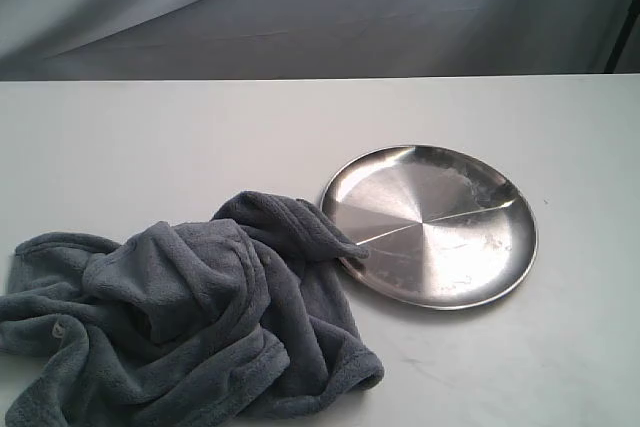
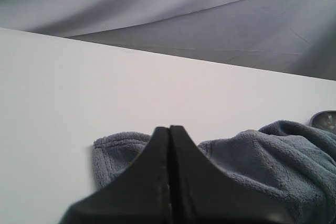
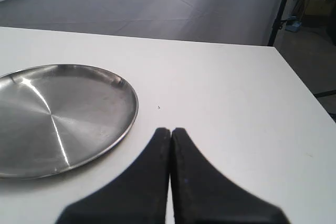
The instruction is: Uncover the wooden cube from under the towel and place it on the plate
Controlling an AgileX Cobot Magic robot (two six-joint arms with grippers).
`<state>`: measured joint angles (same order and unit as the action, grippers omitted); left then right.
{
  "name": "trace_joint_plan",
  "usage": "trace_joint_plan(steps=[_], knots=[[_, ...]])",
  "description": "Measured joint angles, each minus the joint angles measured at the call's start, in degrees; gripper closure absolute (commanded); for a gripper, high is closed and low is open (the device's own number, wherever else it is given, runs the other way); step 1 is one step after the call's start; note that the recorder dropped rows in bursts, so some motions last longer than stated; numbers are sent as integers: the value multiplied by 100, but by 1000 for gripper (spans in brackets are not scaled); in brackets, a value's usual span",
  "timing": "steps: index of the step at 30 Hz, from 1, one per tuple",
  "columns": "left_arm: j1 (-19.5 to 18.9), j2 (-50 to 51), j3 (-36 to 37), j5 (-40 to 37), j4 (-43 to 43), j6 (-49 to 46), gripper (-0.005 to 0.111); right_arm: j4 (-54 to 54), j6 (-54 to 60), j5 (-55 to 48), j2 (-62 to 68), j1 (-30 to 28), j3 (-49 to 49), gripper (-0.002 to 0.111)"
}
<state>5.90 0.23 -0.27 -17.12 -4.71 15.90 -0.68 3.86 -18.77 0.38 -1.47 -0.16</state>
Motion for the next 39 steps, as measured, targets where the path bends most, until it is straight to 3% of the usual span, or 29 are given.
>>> trace_joint_plan(steps=[22,27,30,33,37,39], knots=[[0,0,0,19,-14,0,107,0,0,0,0,0,0,108],[0,0,0,917,374,12,107,0,0,0,0,0,0,108],[0,0,0,1869,1118,12,107,0,0,0,0,0,0,108],[0,0,-588,1097,1317,12,107,0,0,0,0,0,0,108],[0,637,-2095,-830,1058,-151,107,0,0,0,0,0,0,108],[0,1395,-2880,-2071,918,-1160,107,0,0,0,0,0,0,108]])
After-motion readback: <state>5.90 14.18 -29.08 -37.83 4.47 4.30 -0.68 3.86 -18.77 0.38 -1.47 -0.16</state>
